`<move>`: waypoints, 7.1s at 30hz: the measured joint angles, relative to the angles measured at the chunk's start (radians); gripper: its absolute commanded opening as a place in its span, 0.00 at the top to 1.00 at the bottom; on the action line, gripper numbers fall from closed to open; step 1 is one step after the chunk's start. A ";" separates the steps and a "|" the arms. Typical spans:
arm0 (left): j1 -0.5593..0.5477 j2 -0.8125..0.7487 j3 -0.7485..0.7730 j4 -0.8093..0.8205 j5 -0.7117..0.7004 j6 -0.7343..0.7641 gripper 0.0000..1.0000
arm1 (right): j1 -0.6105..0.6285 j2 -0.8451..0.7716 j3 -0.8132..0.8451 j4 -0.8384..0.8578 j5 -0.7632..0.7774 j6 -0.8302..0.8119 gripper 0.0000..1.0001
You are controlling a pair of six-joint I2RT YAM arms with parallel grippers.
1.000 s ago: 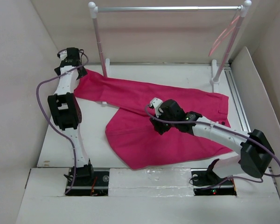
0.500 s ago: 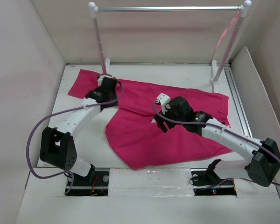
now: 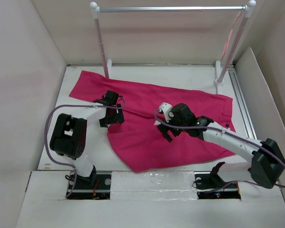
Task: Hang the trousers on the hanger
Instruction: Flatten out the trousers at the center of the board.
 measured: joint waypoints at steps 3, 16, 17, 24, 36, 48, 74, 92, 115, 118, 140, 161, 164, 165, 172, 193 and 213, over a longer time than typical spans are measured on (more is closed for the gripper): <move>-0.004 0.034 0.017 0.032 0.017 0.022 0.31 | -0.012 -0.027 -0.027 0.002 0.006 0.009 0.06; -0.002 -0.051 0.020 0.011 0.039 -0.010 1.00 | -0.141 0.076 -0.143 0.064 0.069 0.113 0.64; -0.004 -0.119 0.008 -0.024 0.035 -0.022 1.00 | -0.157 0.096 -0.143 0.072 0.068 0.116 0.66; -0.049 -0.554 0.122 -0.306 -0.033 -0.171 1.00 | -0.245 0.189 -0.114 0.121 0.040 0.145 0.68; -0.041 -0.576 0.632 -0.629 -0.264 -0.304 1.00 | -0.343 0.198 -0.114 0.167 -0.003 0.161 0.61; 0.317 0.138 0.562 -0.346 -0.216 -0.001 0.60 | -0.330 0.013 -0.100 0.099 0.078 0.120 0.42; 0.537 -0.246 -0.164 0.047 0.044 -0.221 0.55 | 0.000 -0.140 -0.068 -0.008 0.187 0.093 0.73; 0.539 -0.093 -0.146 0.188 0.059 -0.335 1.00 | -0.044 -0.222 -0.086 -0.085 0.205 0.110 0.31; 0.516 -0.623 0.248 -0.283 -0.293 -0.091 1.00 | -0.562 -0.327 -0.063 -0.377 0.071 0.084 0.32; 0.487 -0.636 0.237 -0.286 -0.255 -0.093 1.00 | -0.634 -0.322 -0.045 -0.413 0.121 0.095 0.33; 0.286 -0.709 0.157 -0.238 -0.517 -0.101 1.00 | -0.819 -0.286 -0.063 -0.310 0.116 0.232 0.21; 0.317 -0.562 0.076 -0.080 -0.370 -0.211 0.41 | -0.485 -0.260 -0.064 -0.308 -0.013 0.042 1.00; 0.329 -0.277 0.169 -0.013 -0.267 -0.222 0.42 | -0.456 -0.265 -0.064 -0.288 -0.036 0.013 0.94; 0.340 -0.180 0.200 0.008 -0.239 -0.229 0.42 | -0.444 -0.268 -0.064 -0.280 -0.042 0.005 0.91; 0.545 0.127 0.270 0.080 -0.073 -0.291 0.43 | -0.375 -0.330 -0.064 -0.262 -0.062 -0.015 0.52; 0.605 0.545 0.676 0.104 -0.011 -0.307 1.00 | -0.234 -0.287 -0.014 -0.265 0.026 0.068 0.49; 0.728 0.328 0.360 0.101 -0.163 -0.254 1.00 | -0.348 -0.209 0.017 -0.259 0.117 0.052 0.40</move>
